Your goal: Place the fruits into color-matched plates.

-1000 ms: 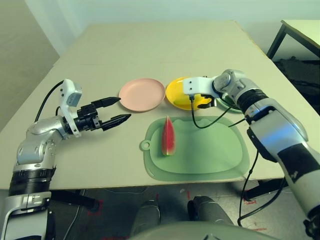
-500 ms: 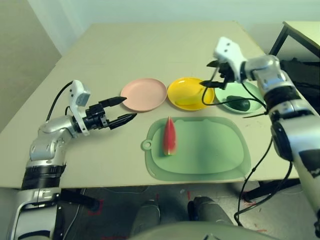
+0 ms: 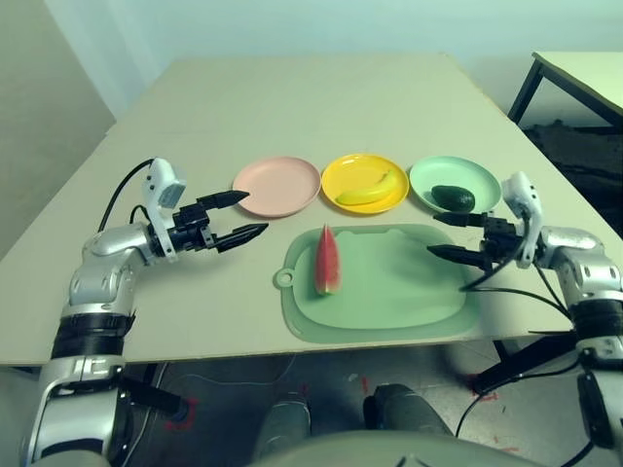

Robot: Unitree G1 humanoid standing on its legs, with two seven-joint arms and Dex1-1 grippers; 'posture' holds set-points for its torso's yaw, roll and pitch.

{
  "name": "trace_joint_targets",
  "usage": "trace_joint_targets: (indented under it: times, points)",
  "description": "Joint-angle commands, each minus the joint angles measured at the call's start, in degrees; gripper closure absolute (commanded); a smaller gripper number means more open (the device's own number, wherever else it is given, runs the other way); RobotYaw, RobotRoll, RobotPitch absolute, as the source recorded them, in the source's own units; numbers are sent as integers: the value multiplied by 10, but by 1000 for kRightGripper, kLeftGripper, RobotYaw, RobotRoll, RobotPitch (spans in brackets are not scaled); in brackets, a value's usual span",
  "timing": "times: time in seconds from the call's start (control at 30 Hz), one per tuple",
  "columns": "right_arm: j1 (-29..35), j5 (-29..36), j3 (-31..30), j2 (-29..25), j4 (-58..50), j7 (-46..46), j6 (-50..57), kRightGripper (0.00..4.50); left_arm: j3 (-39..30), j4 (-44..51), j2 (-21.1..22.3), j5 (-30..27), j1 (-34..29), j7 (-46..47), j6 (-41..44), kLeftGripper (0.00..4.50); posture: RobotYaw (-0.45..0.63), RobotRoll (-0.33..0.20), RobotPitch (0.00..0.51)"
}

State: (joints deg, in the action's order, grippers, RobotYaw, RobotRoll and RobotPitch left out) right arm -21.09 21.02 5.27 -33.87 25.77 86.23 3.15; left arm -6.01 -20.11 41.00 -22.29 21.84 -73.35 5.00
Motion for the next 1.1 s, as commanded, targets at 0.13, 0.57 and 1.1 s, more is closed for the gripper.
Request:
trace_joint_targets:
  times: [0.13,0.57,1.1]
  points:
    - [22,17,-33,-16,61,63,-91,55,55,-37,24,53,56,-73,-63,0,-119,0,9]
    - [24,71,-78,-23,79,63,-139,55,233,-119,26,122,208,-191,-324,0,-170,0,1]
    - [90,59,-43,1,9,25,-105,55,406,-293,-60,158,332,-191,-527,0,-263,0,0]
